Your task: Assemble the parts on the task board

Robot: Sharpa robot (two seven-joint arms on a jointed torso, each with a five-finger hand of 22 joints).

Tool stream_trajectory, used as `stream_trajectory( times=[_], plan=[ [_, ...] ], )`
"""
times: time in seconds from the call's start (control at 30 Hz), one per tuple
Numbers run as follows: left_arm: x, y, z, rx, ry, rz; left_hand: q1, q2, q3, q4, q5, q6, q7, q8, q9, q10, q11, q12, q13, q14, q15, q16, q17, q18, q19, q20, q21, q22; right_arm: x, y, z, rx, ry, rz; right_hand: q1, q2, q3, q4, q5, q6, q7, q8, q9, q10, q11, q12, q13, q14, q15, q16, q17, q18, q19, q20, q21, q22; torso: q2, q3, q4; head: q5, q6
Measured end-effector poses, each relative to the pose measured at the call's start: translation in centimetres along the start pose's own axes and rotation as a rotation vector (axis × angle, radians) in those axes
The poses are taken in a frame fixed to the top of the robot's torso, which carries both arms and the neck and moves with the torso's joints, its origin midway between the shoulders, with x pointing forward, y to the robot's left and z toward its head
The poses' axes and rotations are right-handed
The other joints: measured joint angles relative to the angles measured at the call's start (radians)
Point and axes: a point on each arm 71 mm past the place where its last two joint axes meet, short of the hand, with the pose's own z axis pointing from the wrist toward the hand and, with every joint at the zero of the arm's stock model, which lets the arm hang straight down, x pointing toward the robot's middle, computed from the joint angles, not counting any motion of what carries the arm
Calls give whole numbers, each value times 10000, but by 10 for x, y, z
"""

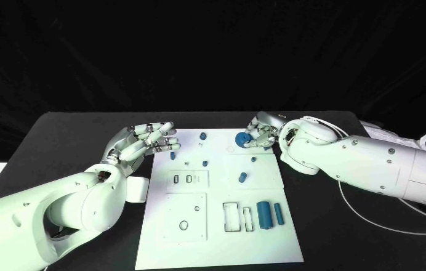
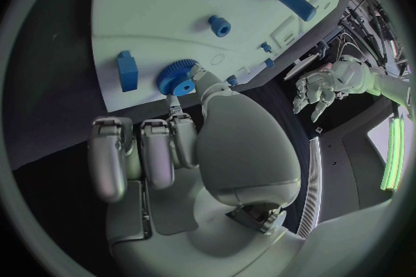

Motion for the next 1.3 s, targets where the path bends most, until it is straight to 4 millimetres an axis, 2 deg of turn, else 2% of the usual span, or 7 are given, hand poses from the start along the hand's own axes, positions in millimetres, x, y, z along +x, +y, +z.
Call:
stream_trajectory(
  times=[0.57,0.63,0.77,0.97,1.17,1.2,1.3],
  plan=[
    [-1,0,0,-36,6,-5,0,0,0,0,0,0,0,0,0,0,0,0,0,0,0,0,-2,1,0,0,0,1,1,4,3,30,-123,-129,15,92,-15,-16,-4,378,-85,162,31,21,-21,327,-3,1,0,114,-2,1,-1,0,147,-2,-8,-5,7,-2,-60],
    [-1,0,0,-43,11,-8,0,0,0,0,0,0,0,0,0,0,0,0,0,0,0,0,-2,0,0,0,0,1,1,6,3,-16,-146,-241,97,174,7,-90,-237,614,-128,278,65,36,-37,667,-3,1,-1,227,-2,-134,19,-19,206,-3,-8,-5,13,-9,-68],
    [-1,1,0,-58,24,-16,0,0,0,0,0,0,0,0,0,0,0,0,0,0,0,0,-3,1,0,0,0,1,1,9,3,-153,-227,-587,254,330,200,-284,-746,1037,-246,424,121,68,-152,1086,-4,21,-29,267,-3,-133,64,-64,278,-3,-8,-5,20,-13,-80],
    [-1,1,0,-87,42,-28,0,0,0,1,0,0,0,0,0,0,0,-35,0,0,0,0,4,0,0,0,0,2,2,16,2,-526,-509,-1388,372,447,462,-547,-1011,1289,-287,547,126,66,-255,1216,-5,-14,-134,266,-4,-131,69,-147,349,-4,-9,-6,19,-14,-103],
    [-1,1,1,-146,43,-79,0,0,1,1,0,0,0,0,0,0,0,-36,0,0,0,0,7,-1,0,0,0,-7,3,25,0,-980,-857,-2196,522,506,611,-695,-1046,1311,-271,568,125,69,-325,1277,-5,18,-167,303,-4,-129,70,-219,380,-5,-13,-9,20,-19,-112],
    [-1,1,1,-157,41,-89,0,0,1,1,0,0,0,0,0,0,0,-36,0,0,0,0,7,1,0,0,0,-7,3,26,-1,-1057,-912,-2288,542,487,646,-711,-1027,1312,-271,568,125,69,-325,1277,-5,10,-175,303,-4,-214,69,-219,380,-5,-13,-9,20,-26,-107],
    [-1,2,1,-192,37,-124,-49,48,1,1,0,0,0,0,0,0,0,-36,0,0,0,0,22,1,0,0,0,-7,5,33,-4,-1330,-1055,-2495,538,486,755,-635,-690,1312,-272,568,123,69,-325,1277,-6,-19,-203,303,-5,-282,34,-254,416,-5,-13,-10,27,-31,-101]
  ],
)
